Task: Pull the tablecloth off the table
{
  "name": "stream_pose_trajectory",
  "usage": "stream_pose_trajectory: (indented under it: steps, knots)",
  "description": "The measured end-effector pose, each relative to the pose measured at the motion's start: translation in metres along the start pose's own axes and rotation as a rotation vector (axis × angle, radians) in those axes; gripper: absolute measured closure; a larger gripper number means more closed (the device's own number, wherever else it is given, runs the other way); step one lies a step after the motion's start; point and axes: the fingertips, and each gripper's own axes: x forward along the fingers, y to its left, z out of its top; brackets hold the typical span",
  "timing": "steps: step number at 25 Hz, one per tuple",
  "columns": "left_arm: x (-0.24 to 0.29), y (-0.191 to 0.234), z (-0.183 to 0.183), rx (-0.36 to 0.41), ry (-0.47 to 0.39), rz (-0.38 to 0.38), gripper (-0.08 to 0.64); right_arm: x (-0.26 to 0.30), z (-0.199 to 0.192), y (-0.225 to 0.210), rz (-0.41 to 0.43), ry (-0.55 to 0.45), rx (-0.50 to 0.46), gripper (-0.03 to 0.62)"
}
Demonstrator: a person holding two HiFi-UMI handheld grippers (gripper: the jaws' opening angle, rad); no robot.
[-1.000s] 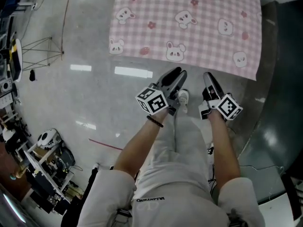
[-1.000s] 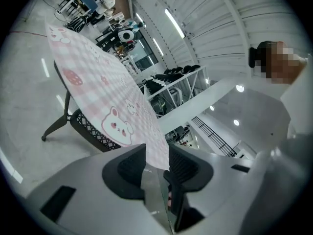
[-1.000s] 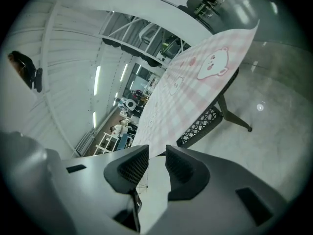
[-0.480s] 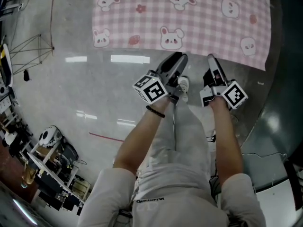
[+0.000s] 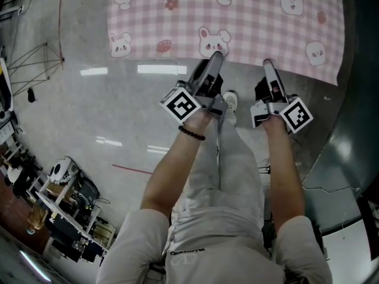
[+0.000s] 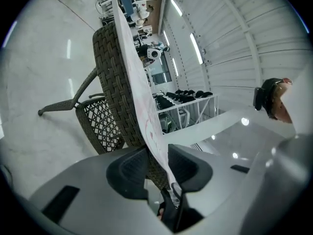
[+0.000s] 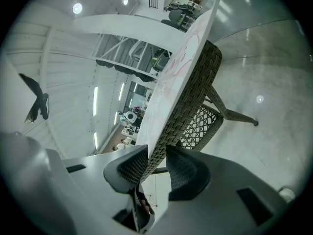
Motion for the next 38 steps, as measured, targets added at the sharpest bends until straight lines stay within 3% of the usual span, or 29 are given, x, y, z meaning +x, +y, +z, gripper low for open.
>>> stream_pose_trajectory:
  steps: [9, 13, 18, 38]
  knots:
    - [-0.014, 0.015, 0.029, -0.037, -0.080, 0.021, 0.471, 0.000, 0.005, -0.004, 0.000, -0.047, 0.016, 0.499]
    - [-0.018, 0.018, 0.035, -0.034, -0.103, 0.041, 0.522, 0.000, 0.006, -0.005, -0.006, -0.067, 0.024, 0.523]
    - [-0.017, 0.017, 0.035, -0.067, -0.126, 0.021, 0.552, -0.001, 0.007, -0.003, 0.003, -0.093, 0.017, 0.555]
    - [-0.018, 0.014, 0.036, -0.074, -0.119, -0.007, 0.555, -0.005, 0.008, 0.001, 0.035, -0.154, 0.113, 0.580]
